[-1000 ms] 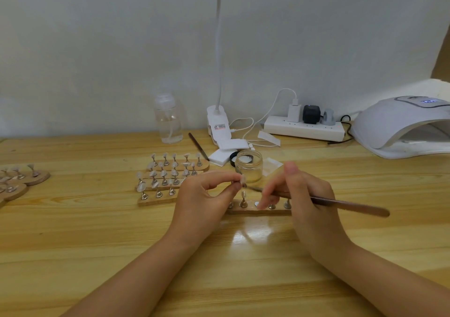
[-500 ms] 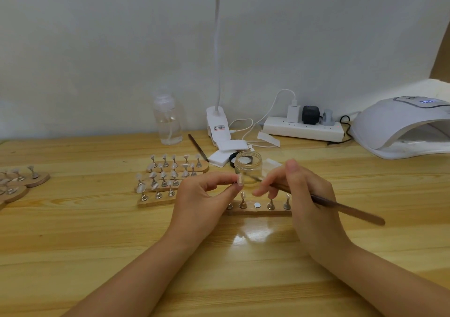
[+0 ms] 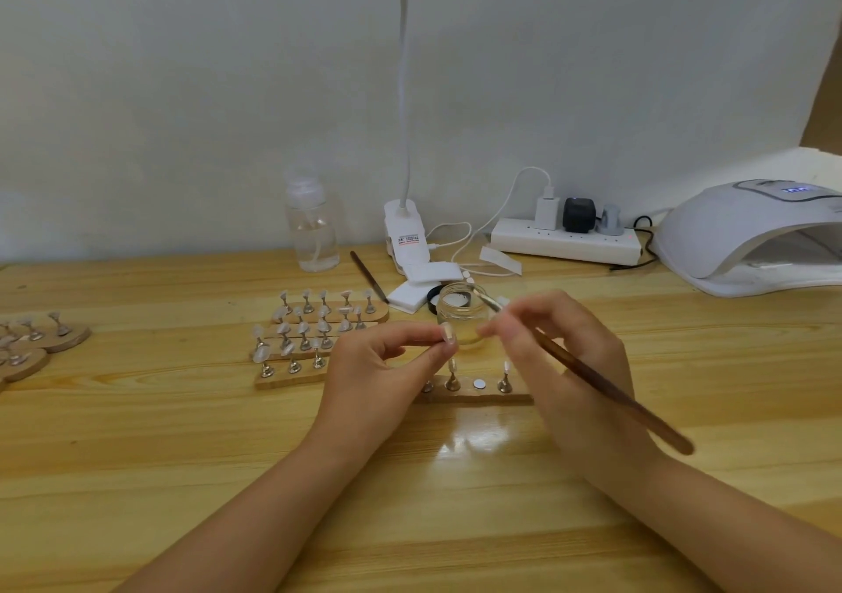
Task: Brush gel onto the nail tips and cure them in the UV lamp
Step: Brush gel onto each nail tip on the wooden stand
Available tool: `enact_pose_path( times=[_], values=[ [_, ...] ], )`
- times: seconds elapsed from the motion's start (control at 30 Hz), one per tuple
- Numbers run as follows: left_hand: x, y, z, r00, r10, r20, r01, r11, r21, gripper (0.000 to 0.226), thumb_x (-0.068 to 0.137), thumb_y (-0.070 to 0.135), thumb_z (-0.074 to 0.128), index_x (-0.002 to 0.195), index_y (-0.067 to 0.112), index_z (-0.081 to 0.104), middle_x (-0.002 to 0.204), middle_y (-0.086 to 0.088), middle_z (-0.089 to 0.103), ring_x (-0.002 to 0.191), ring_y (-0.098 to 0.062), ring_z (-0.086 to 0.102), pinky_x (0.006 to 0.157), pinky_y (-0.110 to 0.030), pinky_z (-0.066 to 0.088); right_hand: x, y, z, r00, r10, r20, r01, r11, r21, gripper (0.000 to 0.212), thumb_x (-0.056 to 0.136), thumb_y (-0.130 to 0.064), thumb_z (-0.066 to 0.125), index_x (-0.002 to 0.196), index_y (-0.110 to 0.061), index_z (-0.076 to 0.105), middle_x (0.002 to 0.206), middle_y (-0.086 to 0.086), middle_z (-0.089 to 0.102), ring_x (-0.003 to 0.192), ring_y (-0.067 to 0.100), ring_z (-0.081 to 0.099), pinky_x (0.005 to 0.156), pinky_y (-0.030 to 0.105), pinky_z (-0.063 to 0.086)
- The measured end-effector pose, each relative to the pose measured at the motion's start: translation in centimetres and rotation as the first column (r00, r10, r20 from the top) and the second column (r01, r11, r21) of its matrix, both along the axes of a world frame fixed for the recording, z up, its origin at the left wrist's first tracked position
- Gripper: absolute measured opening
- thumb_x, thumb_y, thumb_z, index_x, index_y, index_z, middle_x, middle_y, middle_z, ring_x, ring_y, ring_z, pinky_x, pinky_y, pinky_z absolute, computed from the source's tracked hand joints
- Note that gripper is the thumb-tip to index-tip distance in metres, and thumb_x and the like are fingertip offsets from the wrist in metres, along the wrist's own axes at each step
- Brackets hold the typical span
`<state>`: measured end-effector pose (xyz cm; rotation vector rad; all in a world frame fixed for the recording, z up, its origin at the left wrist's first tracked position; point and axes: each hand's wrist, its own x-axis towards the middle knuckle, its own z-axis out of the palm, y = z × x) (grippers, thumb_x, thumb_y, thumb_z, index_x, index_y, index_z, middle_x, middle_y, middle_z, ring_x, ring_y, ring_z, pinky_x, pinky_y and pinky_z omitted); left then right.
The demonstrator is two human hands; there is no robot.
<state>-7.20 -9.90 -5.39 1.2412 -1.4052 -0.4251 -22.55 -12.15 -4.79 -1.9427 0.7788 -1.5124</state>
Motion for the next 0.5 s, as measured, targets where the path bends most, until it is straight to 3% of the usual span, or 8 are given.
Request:
enact_pose_path(
  times=[0.1,0.17,0.23,0.37,0.43,0.5],
  values=[
    [-0.09,0.22,0.16,0.999,-0.033,0.041,0.034,0.999,-0.022,0.018,0.068,0.015,0.074,0.075,0.031,0.07,0.077,0.023,0.069,0.076,0.006,0.064,0.07,-0.006,0.045,0.04,-0.34,-0.1,0.989,-0.048,-0.138,0.04,0.997,-0.062,0.028,0.071,-0.032,0.073,0.093,-0.024,0.058,0.095,-0.012,0.065,0.094,0.001,0.059,0.085,0.019,0.044],
    [-0.09,0.35,0.21,0.996,-0.044,0.073,0.046,0.999,-0.017,0.021,0.069,0.011,0.074,0.075,0.031,0.071,0.078,0.023,0.069,0.076,0.006,0.064,0.069,-0.01,0.048,0.17,-0.4,-0.26,0.981,-0.027,-0.191,0.014,0.997,-0.072,0.035,0.069,-0.02,0.077,0.096,-0.027,0.056,0.1,-0.014,0.064,0.099,0.001,0.058,0.092,0.036,0.044],
    [-0.1,0.4,0.25,0.994,-0.06,0.092,0.061,0.998,-0.01,0.021,0.07,0.01,0.074,0.075,0.03,0.071,0.077,0.023,0.069,0.075,0.006,0.063,0.069,-0.012,0.049,0.31,-0.42,-0.32,0.977,-0.025,-0.21,0.006,0.996,-0.091,0.034,0.069,-0.022,0.074,0.096,-0.03,0.055,0.099,-0.015,0.064,0.099,0.003,0.059,0.091,0.044,0.044],
    [-0.21,0.52,0.29,0.992,-0.1,0.078,0.1,0.995,-0.002,0.014,0.069,0.015,0.074,0.077,0.027,0.072,0.077,0.019,0.07,0.073,0.004,0.064,0.066,-0.011,0.049,0.19,-0.57,-0.39,0.977,-0.026,-0.214,-0.001,0.992,-0.124,0.026,0.072,-0.025,0.07,0.095,-0.027,0.058,0.096,-0.015,0.062,0.096,0.004,0.059,0.089,0.045,0.045],
    [-0.33,0.58,0.46,0.991,-0.111,0.072,0.112,0.994,0.001,0.013,0.066,0.033,0.07,0.079,0.031,0.071,0.081,0.022,0.069,0.076,0.006,0.064,0.067,-0.009,0.048,0.16,-0.56,-0.35,0.977,-0.027,-0.211,-0.002,0.991,-0.135,0.024,0.073,-0.024,0.07,0.093,-0.029,0.057,0.095,-0.014,0.063,0.095,0.004,0.059,0.088,0.044,0.046],
    [-0.32,0.51,0.47,0.988,-0.113,0.101,0.113,0.994,0.011,0.025,0.061,0.047,0.064,0.084,0.039,0.067,0.084,0.027,0.068,0.084,0.009,0.061,0.073,-0.006,0.044,0.13,-0.59,-0.24,0.98,-0.031,-0.197,0.004,0.99,-0.138,0.024,0.074,-0.024,0.071,0.092,-0.03,0.056,0.093,-0.015,0.063,0.094,0.004,0.059,0.087,0.043,0.047]
  ],
)
